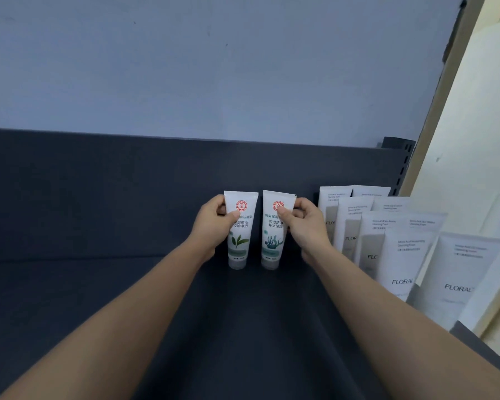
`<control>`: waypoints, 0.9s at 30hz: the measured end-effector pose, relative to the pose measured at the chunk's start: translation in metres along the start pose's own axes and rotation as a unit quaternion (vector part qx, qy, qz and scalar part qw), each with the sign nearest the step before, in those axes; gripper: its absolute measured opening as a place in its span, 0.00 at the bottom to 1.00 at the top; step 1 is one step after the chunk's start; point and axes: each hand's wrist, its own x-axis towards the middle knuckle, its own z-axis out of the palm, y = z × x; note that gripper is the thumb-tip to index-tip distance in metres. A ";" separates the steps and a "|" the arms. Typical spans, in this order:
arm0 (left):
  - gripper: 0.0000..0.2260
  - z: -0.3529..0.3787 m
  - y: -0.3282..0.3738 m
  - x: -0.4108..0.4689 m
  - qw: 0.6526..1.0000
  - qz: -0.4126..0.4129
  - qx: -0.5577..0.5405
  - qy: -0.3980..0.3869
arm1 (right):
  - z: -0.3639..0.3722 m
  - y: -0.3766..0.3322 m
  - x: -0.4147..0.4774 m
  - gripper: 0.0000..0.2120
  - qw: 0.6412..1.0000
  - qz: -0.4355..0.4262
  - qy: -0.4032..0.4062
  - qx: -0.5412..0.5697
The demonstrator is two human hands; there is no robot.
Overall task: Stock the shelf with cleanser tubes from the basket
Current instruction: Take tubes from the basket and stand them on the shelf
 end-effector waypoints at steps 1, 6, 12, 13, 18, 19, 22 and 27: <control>0.12 0.000 0.000 0.000 1.000 0.003 0.000 0.001 | 0.001 0.001 0.001 0.04 1.000 -0.001 -0.005 -0.004; 0.09 -0.002 0.001 -0.005 0.999 0.009 0.046 0.007 | 0.002 0.005 0.002 0.06 0.999 0.000 -0.011 -0.035; 0.09 -0.012 0.003 -0.015 0.987 0.020 0.156 0.022 | 0.006 0.011 -0.006 0.13 0.990 -0.050 0.054 -0.122; 0.10 -0.014 0.003 -0.019 0.984 0.023 0.175 0.025 | 0.007 0.013 -0.009 0.15 0.983 -0.064 0.070 -0.155; 0.18 -0.029 0.006 -0.041 0.951 0.017 0.303 0.048 | 0.012 0.015 -0.030 0.14 0.961 -0.052 0.113 -0.247; 0.19 -0.033 0.007 -0.047 0.944 0.011 0.327 0.047 | 0.013 0.014 -0.035 0.14 0.959 -0.048 0.100 -0.261; 0.20 -0.046 0.012 -0.068 0.910 0.000 0.412 0.036 | 0.018 0.013 -0.052 0.11 0.952 -0.060 0.022 -0.299; 0.12 -0.078 0.020 -0.109 0.842 -0.037 0.537 0.040 | 0.040 0.004 -0.087 0.16 0.917 -0.133 -0.102 -0.363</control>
